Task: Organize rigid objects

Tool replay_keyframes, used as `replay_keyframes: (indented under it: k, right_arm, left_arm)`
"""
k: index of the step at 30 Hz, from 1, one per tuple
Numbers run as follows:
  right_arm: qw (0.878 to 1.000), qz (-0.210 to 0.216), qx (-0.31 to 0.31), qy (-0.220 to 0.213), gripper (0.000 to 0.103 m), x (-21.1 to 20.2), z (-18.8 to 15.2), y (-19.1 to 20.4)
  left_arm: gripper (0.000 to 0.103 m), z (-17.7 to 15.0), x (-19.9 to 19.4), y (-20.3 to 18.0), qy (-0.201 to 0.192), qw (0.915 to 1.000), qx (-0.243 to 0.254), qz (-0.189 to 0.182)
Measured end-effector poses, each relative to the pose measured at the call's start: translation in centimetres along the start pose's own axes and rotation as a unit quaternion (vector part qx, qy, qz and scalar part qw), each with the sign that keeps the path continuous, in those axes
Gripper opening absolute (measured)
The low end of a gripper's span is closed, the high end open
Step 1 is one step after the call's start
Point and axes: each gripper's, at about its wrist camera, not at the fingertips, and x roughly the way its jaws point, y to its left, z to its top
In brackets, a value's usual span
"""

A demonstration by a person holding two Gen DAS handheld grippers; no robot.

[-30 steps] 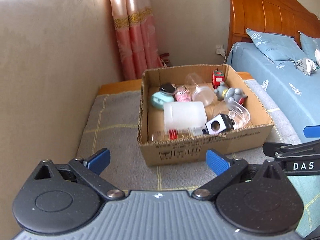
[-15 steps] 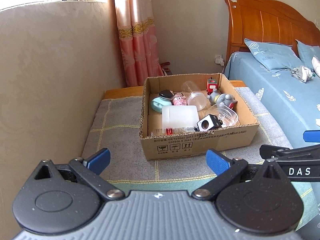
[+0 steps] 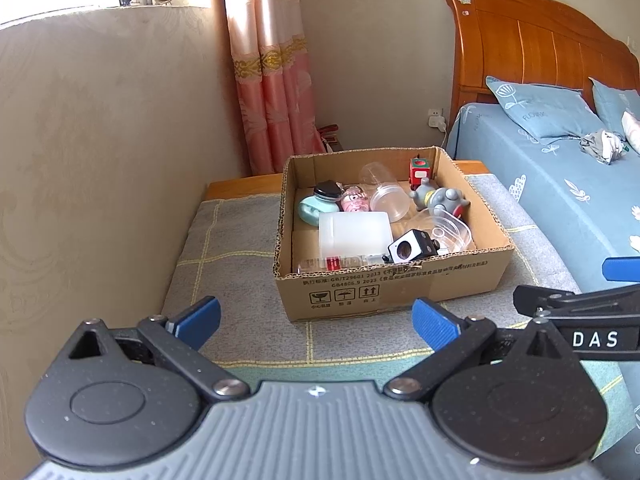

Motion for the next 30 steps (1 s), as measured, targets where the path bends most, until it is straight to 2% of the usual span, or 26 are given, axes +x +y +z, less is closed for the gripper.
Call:
replay_keyframes:
  k: [30]
  right_arm:
    - [1.0, 0.007, 0.002, -0.003, 0.103, 0.32, 0.22, 0.25]
  left_arm:
    - [0.102, -0.08, -0.09, 0.12, -0.001, 0.9999, -0.002, 0.013]
